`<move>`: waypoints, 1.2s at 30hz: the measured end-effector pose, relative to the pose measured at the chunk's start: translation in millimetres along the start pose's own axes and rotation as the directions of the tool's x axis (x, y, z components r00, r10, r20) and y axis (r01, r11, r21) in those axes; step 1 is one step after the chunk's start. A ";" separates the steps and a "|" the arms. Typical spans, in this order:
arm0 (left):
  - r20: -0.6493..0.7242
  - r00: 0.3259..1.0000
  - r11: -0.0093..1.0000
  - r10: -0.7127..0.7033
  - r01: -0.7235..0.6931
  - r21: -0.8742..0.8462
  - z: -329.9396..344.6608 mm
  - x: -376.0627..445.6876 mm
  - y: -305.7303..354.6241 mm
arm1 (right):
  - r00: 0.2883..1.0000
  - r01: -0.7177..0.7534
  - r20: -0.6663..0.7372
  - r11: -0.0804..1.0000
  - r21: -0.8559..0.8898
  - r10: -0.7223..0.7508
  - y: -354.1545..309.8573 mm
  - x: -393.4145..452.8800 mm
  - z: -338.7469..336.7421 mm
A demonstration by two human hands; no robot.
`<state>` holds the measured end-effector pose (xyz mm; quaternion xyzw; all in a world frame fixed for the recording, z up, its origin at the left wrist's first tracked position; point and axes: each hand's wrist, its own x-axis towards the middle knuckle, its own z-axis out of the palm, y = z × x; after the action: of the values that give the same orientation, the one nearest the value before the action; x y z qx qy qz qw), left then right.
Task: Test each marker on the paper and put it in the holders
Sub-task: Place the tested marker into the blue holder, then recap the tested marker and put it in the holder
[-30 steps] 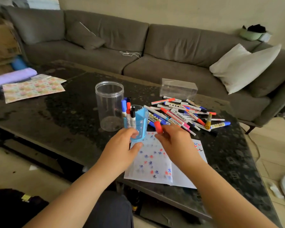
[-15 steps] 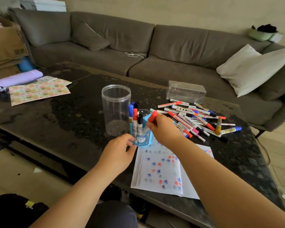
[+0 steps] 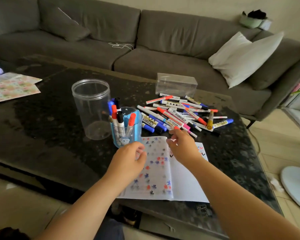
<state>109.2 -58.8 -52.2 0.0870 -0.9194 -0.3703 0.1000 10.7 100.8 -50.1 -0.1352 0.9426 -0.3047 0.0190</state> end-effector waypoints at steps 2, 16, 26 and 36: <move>0.019 1.000 1.000 0.020 -0.019 -0.013 12.6 5.4 5.6 | 0.997 -0.079 -0.021 0.996 -0.038 0.079 18.9 4.2 -5.2; 0.022 0.995 0.994 0.097 -0.096 -0.047 49.5 32.5 20.6 | 0.970 -0.242 -0.040 0.958 -0.151 0.239 49.9 71.8 10.1; 0.039 0.997 0.996 0.061 -0.059 -0.062 37.8 15.1 26.3 | 0.945 -0.108 -0.302 0.990 0.088 0.130 37.4 22.7 -36.9; 0.169 0.983 0.887 -0.078 0.145 -0.438 19.0 -20.4 78.1 | 0.993 -0.084 0.000 0.704 0.705 0.119 0.2 -83.2 -82.4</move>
<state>117.4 14.1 -13.5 0.0869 -0.8075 -0.5828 0.0280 81.0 170.1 13.0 -0.0585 0.7618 -0.6419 0.0641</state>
